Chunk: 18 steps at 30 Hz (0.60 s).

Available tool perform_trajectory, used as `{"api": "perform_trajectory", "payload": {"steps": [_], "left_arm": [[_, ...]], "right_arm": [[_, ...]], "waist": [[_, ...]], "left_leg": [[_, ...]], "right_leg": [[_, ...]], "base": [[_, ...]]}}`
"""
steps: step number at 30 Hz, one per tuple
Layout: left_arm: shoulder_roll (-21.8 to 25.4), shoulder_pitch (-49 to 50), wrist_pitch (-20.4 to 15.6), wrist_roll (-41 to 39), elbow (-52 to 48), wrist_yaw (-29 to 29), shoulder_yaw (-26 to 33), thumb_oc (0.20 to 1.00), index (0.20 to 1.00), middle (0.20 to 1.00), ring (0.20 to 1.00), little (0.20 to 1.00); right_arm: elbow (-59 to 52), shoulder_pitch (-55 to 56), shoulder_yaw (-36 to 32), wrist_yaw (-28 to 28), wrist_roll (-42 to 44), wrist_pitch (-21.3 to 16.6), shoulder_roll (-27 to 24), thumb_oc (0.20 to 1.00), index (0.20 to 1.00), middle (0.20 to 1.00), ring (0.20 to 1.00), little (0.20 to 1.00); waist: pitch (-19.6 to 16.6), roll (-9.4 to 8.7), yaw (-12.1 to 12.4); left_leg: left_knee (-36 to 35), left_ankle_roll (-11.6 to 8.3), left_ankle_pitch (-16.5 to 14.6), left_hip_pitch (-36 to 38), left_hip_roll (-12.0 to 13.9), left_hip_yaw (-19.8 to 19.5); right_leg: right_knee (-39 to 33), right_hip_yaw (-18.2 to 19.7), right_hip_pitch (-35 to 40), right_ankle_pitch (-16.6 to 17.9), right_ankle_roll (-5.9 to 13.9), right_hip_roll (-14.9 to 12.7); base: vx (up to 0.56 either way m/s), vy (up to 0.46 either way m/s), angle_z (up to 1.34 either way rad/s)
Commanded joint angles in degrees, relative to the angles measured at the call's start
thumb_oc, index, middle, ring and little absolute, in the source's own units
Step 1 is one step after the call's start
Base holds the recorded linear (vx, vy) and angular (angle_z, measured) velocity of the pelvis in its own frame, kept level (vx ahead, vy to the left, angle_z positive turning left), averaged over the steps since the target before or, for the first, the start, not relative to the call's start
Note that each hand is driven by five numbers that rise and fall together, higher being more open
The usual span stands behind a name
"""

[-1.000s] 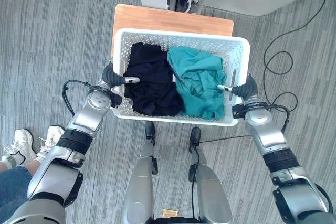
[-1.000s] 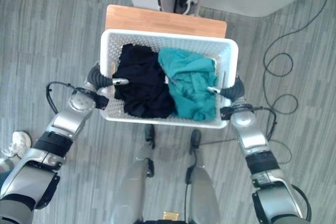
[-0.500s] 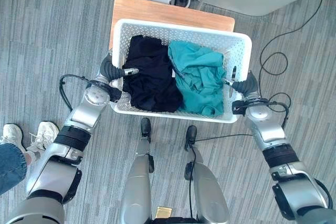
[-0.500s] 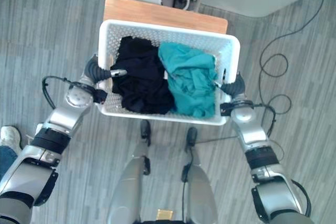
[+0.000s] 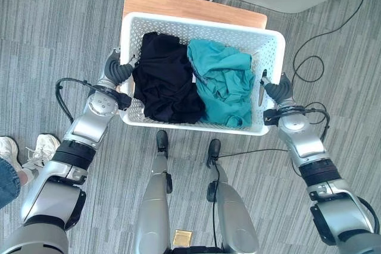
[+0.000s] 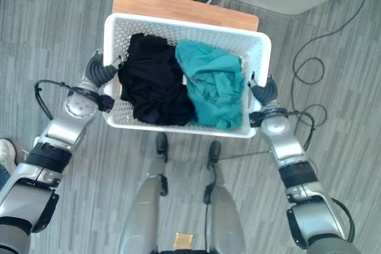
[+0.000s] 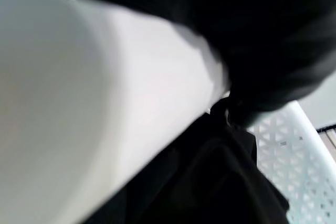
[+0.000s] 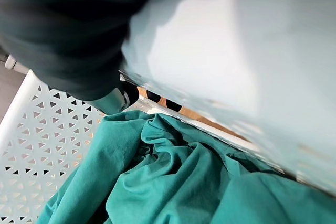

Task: Grab the laundry basket,head to the washer,open it,put in the laundry and shut it.

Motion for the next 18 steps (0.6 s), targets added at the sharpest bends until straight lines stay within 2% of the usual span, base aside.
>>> {"api": "perform_trajectory", "payload": {"steps": [1,8,18], "left_arm": [[-0.16,1.41,-3.85,3.11,-3.80,-1.39,-1.67,0.200,0.200,0.200,0.200,0.200],[0.45,4.34,-3.42,4.57,-5.89,-3.04,-1.14,0.200,0.200,0.200,0.200,0.200],[1.58,10.77,-3.30,5.84,-10.96,-9.80,-1.95,0.200,0.200,0.200,0.200,0.200]], "right_arm": [[-7.20,1.64,3.05,3.77,-2.18,-2.54,2.00,0.200,0.200,0.200,0.200,0.200],[-10.26,6.34,0.68,5.29,-2.88,-1.46,0.52,0.200,0.200,0.200,0.200,0.200],[-12.19,15.19,-4.30,11.05,-1.30,0.30,-3.56,0.200,0.200,0.200,0.200,0.200]], "waist": [[-1.65,-1.26,1.52],[-3.19,-1.59,1.30],[-9.90,-1.81,0.74]], "left_leg": [[2.66,-0.47,-5.55,-0.15,0.12,-1.73],[2.63,0.05,-6.58,3.26,0.10,-1.83],[1.00,1.06,-8.57,14.79,-0.16,-1.80]], "right_leg": [[7.38,3.44,-0.26,-7.62,3.31,-4.08],[7.85,4.06,2.33,-8.19,3.21,-3.99],[9.70,4.41,11.28,-10.67,3.25,-3.59]], "base": [[0.00,0.000,0.00],[0.03,0.008,-0.06],[0.09,-0.004,-0.02]]}}
